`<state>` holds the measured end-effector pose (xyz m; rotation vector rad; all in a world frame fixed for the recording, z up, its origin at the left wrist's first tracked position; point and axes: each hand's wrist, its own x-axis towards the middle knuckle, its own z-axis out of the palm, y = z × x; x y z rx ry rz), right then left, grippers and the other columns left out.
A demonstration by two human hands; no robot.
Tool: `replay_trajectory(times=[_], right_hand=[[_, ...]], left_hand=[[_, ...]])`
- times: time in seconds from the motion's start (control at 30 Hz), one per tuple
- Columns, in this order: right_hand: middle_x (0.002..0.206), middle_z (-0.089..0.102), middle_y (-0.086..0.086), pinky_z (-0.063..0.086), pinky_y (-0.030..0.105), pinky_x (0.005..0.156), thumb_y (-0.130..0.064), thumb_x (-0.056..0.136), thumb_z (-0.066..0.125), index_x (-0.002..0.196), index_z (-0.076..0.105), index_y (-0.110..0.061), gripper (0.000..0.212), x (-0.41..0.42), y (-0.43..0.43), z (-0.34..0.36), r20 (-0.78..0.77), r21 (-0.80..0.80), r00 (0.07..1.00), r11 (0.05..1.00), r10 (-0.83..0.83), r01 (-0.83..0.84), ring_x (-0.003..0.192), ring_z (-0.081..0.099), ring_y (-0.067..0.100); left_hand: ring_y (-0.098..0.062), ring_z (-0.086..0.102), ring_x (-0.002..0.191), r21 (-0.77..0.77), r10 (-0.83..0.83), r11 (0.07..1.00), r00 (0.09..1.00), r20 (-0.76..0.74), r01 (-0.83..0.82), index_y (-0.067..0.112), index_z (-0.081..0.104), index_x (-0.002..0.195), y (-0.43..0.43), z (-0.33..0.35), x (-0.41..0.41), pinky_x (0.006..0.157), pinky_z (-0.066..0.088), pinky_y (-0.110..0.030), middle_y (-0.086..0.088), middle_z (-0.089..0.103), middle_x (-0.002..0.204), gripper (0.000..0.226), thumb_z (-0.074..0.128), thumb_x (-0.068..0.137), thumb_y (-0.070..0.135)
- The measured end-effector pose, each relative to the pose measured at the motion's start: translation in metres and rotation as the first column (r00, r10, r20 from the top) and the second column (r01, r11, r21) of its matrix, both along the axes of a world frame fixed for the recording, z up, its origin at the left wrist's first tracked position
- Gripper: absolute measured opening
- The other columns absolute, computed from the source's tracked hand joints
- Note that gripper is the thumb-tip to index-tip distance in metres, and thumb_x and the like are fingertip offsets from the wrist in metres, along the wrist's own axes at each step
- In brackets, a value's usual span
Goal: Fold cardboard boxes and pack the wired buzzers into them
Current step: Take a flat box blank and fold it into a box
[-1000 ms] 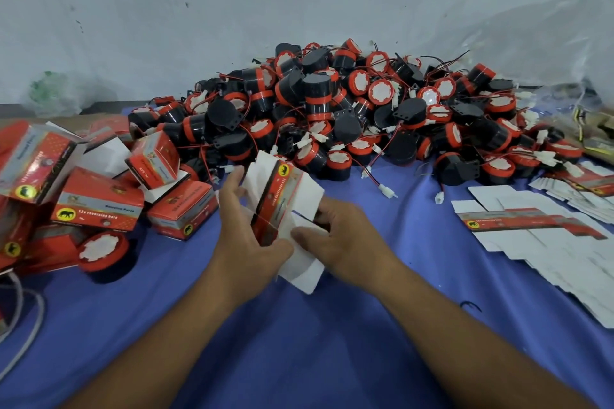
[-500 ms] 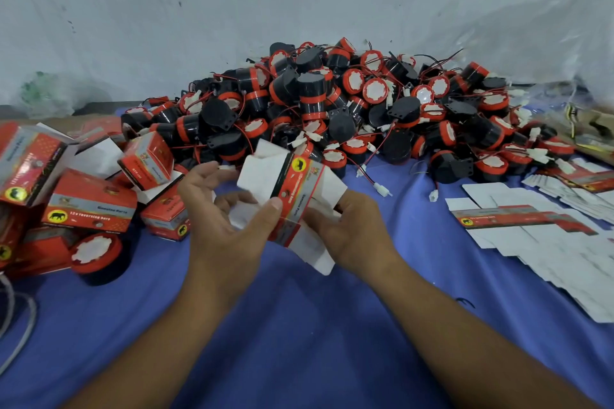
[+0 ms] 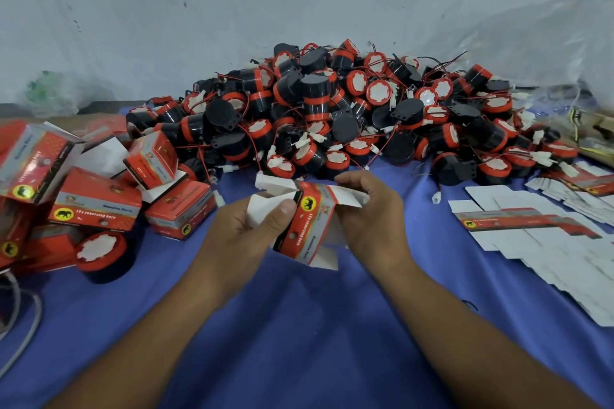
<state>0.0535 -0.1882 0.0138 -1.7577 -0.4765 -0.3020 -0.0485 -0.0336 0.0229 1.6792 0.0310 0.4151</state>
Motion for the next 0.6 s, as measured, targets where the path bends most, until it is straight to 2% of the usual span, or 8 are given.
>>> replay_trajectory(times=[0.07,0.13,0.2,0.23,0.27,0.4,0.5,0.6], right_hand=[[0.094,0.065,-0.021,0.051,0.021,0.079,-0.007,0.085,0.073,0.108,0.067,-0.029,0.032,0.002,-0.006,0.004,0.028,-0.146,0.992,0.983,0.119,-0.114,0.088,0.061,0.001],[0.116,0.060,-0.019,0.049,0.026,0.093,-0.010,0.089,0.072,0.135,0.051,-0.035,0.057,0.005,-0.018,0.010,-0.119,-0.304,0.890,0.837,0.440,-0.454,0.106,0.059,0.004],[0.136,0.053,-0.018,0.046,0.029,0.104,-0.017,0.090,0.071,0.149,0.032,-0.046,0.077,0.005,-0.028,0.017,-0.351,-0.251,0.643,0.593,0.681,-0.765,0.124,0.052,0.005],[0.139,0.052,-0.016,0.046,0.032,0.105,-0.022,0.091,0.070,0.151,0.027,-0.049,0.079,0.003,-0.031,0.019,-0.392,-0.153,0.538,0.524,0.746,-0.838,0.128,0.052,0.010],[0.139,0.053,-0.013,0.048,0.035,0.104,-0.029,0.091,0.069,0.150,0.028,-0.049,0.075,0.000,-0.030,0.020,-0.377,-0.076,0.506,0.519,0.776,-0.852,0.127,0.054,0.014],[0.126,0.060,-0.008,0.056,0.051,0.088,-0.038,0.086,0.070,0.131,0.055,-0.046,0.048,-0.014,-0.010,0.016,-0.203,-0.070,0.709,0.712,0.676,-0.699,0.102,0.066,0.018],[0.121,0.065,0.001,0.056,0.044,0.086,-0.025,0.088,0.064,0.122,0.063,-0.048,0.041,-0.016,0.000,0.009,-0.172,0.085,0.739,0.757,0.651,-0.647,0.097,0.066,0.015],[0.123,0.067,0.010,0.055,0.043,0.095,-0.019,0.090,0.060,0.124,0.065,-0.039,0.040,-0.012,0.004,0.008,-0.162,0.337,0.763,0.762,0.625,-0.553,0.109,0.066,0.022]], left_hand=[[-0.005,0.072,0.075,0.059,0.075,0.995,0.996,0.049,-0.078,0.030,0.075,0.085,0.006,0.004,-0.001,0.059,0.053,-0.014,0.010,0.075,0.081,0.020,0.071,0.080,0.049],[-0.005,0.068,0.065,0.173,0.169,0.967,0.980,0.105,-0.185,0.026,0.069,0.081,0.019,0.009,-0.001,0.054,0.051,-0.017,0.009,0.072,0.075,0.027,0.076,0.079,0.052],[-0.007,0.065,0.063,0.278,0.178,0.938,0.976,0.124,-0.207,0.028,0.064,0.082,0.029,0.013,-0.004,0.052,0.053,-0.021,0.009,0.069,0.076,0.027,0.069,0.071,0.052],[-0.007,0.065,0.063,0.315,0.160,0.930,0.979,0.125,-0.192,0.030,0.063,0.083,0.032,0.014,-0.005,0.052,0.053,-0.022,0.010,0.068,0.077,0.026,0.067,0.070,0.052],[-0.007,0.065,0.063,0.336,0.140,0.926,0.983,0.122,-0.173,0.031,0.063,0.083,0.033,0.014,-0.006,0.051,0.053,-0.021,0.010,0.068,0.076,0.024,0.066,0.069,0.051],[-0.007,0.063,0.064,0.343,0.075,0.932,0.989,0.130,-0.116,0.036,0.059,0.087,0.031,0.013,-0.006,0.052,0.051,-0.022,0.010,0.066,0.080,0.023,0.064,0.066,0.045],[-0.013,0.063,0.096,0.181,0.106,0.973,0.972,0.211,-0.146,0.039,0.043,0.113,0.024,0.007,-0.002,0.070,0.056,-0.030,0.006,0.059,0.111,0.052,0.067,0.066,0.038],[0.000,0.050,0.121,0.089,0.306,0.936,0.911,0.278,-0.342,0.040,0.037,0.123,0.016,0.004,0.001,0.087,0.050,-0.015,0.007,0.047,0.133,0.059,0.072,0.076,0.037]])
